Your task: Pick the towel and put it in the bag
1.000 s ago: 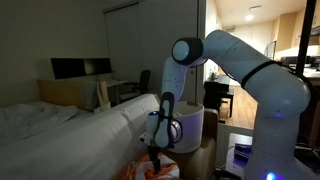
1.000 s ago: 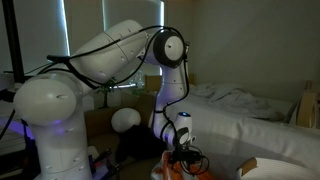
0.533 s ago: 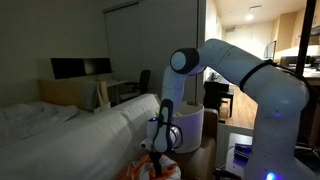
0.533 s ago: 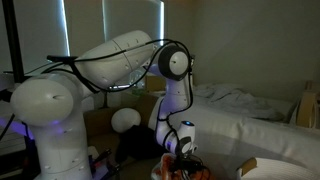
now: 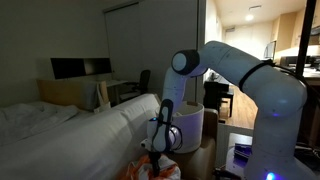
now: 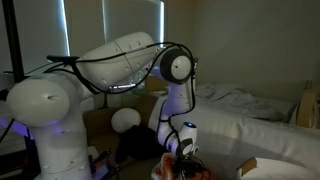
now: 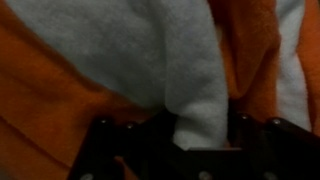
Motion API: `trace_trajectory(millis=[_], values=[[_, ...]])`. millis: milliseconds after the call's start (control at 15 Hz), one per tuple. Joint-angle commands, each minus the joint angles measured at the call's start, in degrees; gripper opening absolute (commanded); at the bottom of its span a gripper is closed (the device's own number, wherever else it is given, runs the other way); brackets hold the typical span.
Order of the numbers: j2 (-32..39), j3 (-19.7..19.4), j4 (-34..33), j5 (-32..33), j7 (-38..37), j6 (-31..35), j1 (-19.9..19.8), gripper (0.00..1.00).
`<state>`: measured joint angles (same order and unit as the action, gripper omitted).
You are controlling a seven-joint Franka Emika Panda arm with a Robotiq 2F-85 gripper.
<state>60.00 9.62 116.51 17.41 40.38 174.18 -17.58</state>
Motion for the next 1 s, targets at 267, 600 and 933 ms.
trace_trajectory(millis=[267,600,933], values=[[0.52,1.59,-0.05,0.83,1.04,-0.86,-2.48,0.08],[-0.92,1.16,1.0,0.5,0.11,-1.28,-1.55,0.08],[-5.34,2.16,4.13,0.07,-0.63,-1.27,-1.99,0.07]])
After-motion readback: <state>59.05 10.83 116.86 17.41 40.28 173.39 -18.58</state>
